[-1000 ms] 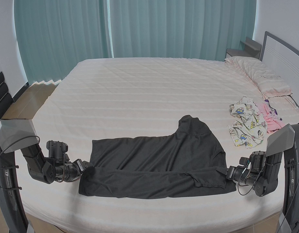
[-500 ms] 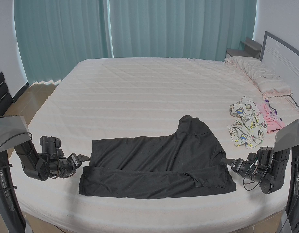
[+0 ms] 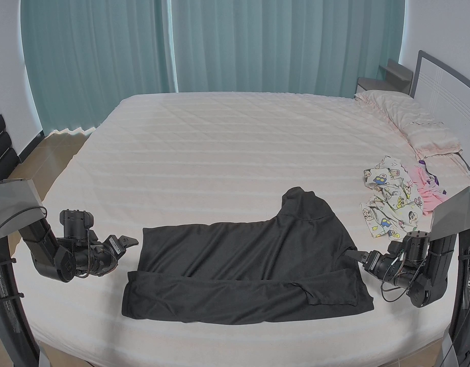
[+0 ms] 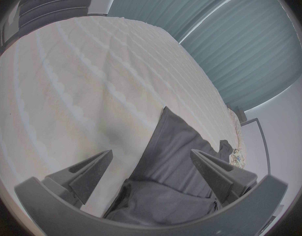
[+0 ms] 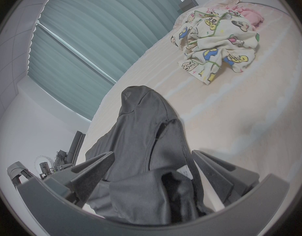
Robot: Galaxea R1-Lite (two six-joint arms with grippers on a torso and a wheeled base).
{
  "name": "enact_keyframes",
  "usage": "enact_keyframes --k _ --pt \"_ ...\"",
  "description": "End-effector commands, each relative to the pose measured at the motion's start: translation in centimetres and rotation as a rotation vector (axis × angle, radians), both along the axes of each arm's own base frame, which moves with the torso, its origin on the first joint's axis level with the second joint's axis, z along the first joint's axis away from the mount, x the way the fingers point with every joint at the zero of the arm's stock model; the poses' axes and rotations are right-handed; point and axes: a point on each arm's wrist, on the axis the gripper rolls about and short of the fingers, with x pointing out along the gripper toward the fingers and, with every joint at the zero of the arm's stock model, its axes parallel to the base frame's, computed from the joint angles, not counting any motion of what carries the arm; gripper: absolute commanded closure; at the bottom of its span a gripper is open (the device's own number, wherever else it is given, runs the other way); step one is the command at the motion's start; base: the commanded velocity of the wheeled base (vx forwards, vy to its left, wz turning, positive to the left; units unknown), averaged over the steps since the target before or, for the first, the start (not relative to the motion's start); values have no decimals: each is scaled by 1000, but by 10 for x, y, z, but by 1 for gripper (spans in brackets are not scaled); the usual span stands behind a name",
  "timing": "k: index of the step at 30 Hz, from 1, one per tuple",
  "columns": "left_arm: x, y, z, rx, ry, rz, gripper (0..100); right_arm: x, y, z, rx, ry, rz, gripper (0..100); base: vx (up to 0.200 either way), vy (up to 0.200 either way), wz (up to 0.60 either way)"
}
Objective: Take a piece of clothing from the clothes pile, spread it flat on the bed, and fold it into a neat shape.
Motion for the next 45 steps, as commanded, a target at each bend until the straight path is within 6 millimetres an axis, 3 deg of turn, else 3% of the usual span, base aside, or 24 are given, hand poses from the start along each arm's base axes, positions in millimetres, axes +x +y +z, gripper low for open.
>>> enact_keyframes --k 1,7,11,16,19,25,32,36,37,45 --pt "2 0 3 -4 -11 5 0 1 2 1 1 -11 6 0 0 0 0" --pt "27 -1 16 -53 -86 46 0 -1 9 1 1 -7 29 0 0 0 0" --pt "38 -1 8 -46 -94 39 0 0 9 1 1 -9 28 0 0 0 0" --pt "66 -6 -6 -1 -126 -8 0 -2 9 0 -2 1 20 0 0 0 0" --pt "68 -8 -8 30 -135 -39 0 -2 8 -1 -10 4 5 0 0 0 0" --pt "79 -19 -30 93 -135 -116 0 -2 11 -3 -11 10 12 0 0 0 0" --pt "97 -19 -36 89 -171 -122 0 -5 13 -6 -10 28 20 0 0 0 0" --pt "97 -22 -36 88 -172 -131 0 -5 14 -6 -9 28 21 0 0 0 0" --pt "97 -24 -36 85 -170 -136 100 -5 14 -6 -9 28 21 0 0 0 0" --pt "99 -31 -34 89 -201 -147 100 -3 14 -7 -11 24 21 0 0 0 0"
